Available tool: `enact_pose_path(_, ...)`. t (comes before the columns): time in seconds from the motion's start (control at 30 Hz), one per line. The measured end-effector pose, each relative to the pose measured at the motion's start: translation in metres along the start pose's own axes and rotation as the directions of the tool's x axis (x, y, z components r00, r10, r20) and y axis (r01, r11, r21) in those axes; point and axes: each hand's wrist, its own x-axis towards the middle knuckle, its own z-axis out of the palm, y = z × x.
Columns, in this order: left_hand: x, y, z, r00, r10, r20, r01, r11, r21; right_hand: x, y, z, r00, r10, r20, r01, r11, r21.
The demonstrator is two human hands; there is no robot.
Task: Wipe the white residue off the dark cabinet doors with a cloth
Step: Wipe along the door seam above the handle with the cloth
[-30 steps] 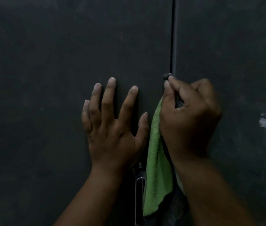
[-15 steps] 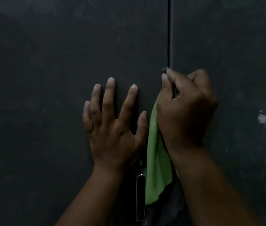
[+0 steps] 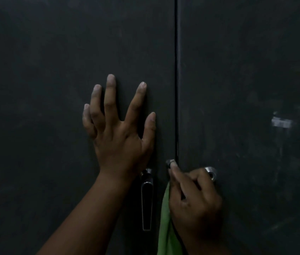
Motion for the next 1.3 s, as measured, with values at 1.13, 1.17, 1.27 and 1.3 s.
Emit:
enact_pose_path(1.13, -0.001, 0.024, 0.017, 0.995, 0.095, 0.021, -0.096, 0.994, 0.046, 0.063, 0.027, -0.018, 0.989, 0.145, 0.033, -0.148, 0.983, 0.108)
enact_pose_path(1.17, -0.001, 0.025, 0.017, 0.995, 0.094, 0.021, -0.095, 0.994, 0.045, 0.073, 0.027, -0.017, 0.989, 0.149, 0.009, -0.149, 0.984, 0.095)
enact_pose_path(1.27, -0.001, 0.026, 0.015, 0.995, 0.092, 0.025, -0.093, 0.995, 0.031, 0.11, 0.024, -0.006, 0.986, 0.151, -0.075, -0.143, 0.984, 0.11)
enact_pose_path(1.3, -0.001, 0.026, 0.015, 0.996, 0.089, 0.029, -0.09, 0.996, 0.024, 0.118, 0.023, -0.003, 0.985, 0.15, -0.083, -0.139, 0.982, 0.127)
